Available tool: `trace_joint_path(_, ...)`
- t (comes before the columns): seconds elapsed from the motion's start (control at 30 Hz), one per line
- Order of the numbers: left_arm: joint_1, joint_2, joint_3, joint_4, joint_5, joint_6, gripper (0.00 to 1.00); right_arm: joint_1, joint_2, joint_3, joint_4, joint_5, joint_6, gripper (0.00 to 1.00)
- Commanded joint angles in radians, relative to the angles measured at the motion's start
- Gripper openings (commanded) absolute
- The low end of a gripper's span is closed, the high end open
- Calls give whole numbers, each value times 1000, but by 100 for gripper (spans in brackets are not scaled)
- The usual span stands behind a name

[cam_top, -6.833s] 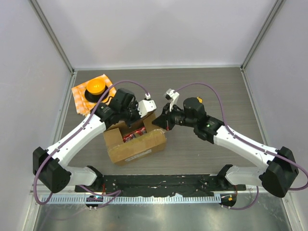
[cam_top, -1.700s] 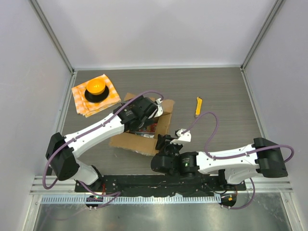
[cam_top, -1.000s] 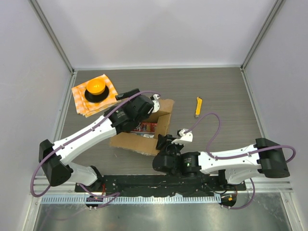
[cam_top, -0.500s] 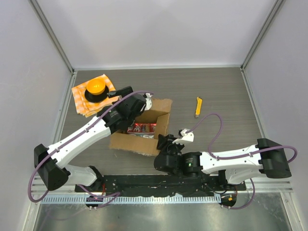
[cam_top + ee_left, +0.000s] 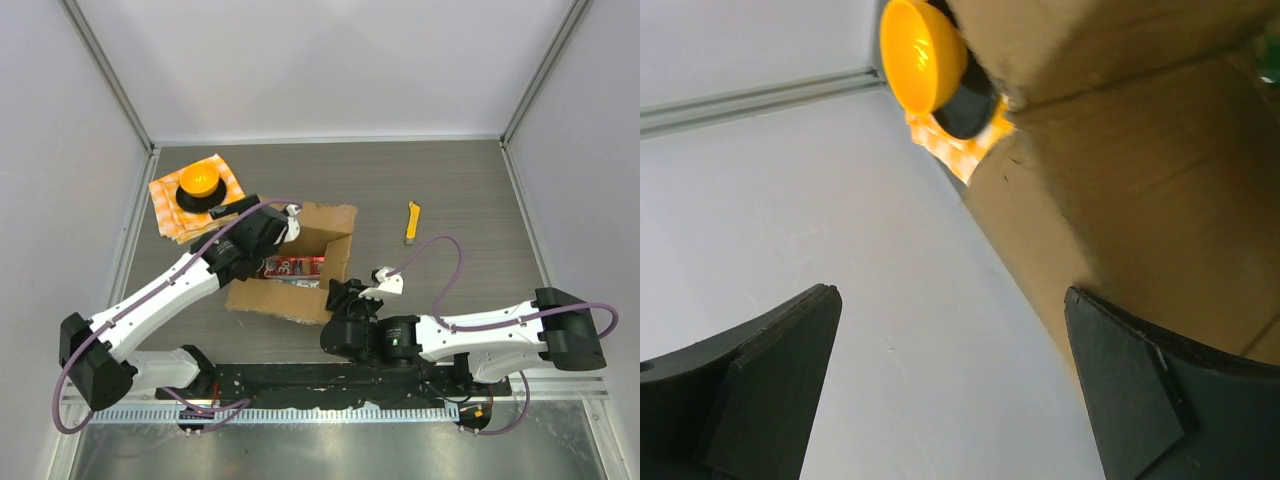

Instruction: Unpack the express box

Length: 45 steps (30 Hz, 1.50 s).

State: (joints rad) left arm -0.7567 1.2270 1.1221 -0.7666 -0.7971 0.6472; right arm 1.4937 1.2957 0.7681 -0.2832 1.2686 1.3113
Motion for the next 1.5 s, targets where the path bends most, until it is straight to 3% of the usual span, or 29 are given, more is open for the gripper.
trace_joint_path(0.0, 3, -37, -91, 10, 56, -38, 100, -4, 22, -46, -108, -100, -15, 43)
trace_joint_path(0.2, 29, -35, -133, 9, 107, -84, 100, -4, 16, -47, -106, -95, -17, 43)
trace_joint_path(0.27, 63, -23, -105, -48, 218, -159, 100, -4, 16, -47, -108, -94, -21, 43)
trace_joint_path(0.43, 318, 46, 91, -224, 596, -280, 100, -4, 27, -36, -108, -97, -35, 43)
trace_joint_path(0.47, 341, 48, 114, -232, 684, -291, 100, -4, 28, -36, -105, -97, -35, 43)
trace_joint_path(0.63, 381, 13, 90, -197, 848, -319, 100, -3, 28, -39, -103, -97, -32, 43)
trace_joint_path(0.77, 381, -27, 42, -122, 845, -311, 100, -4, 27, -43, -105, -98, -29, 43)
trace_joint_path(0.87, 385, -81, 9, -11, 736, -308, 99, -4, 20, -47, -103, -98, -27, 43)
trace_joint_path(1.1, 436, -119, 59, 64, 639, -365, 99, -4, 19, -56, -94, -106, -24, 43)
trace_joint_path(1.47, 438, -156, 126, 67, 708, -426, 99, -4, 19, -62, -83, -117, -21, 43)
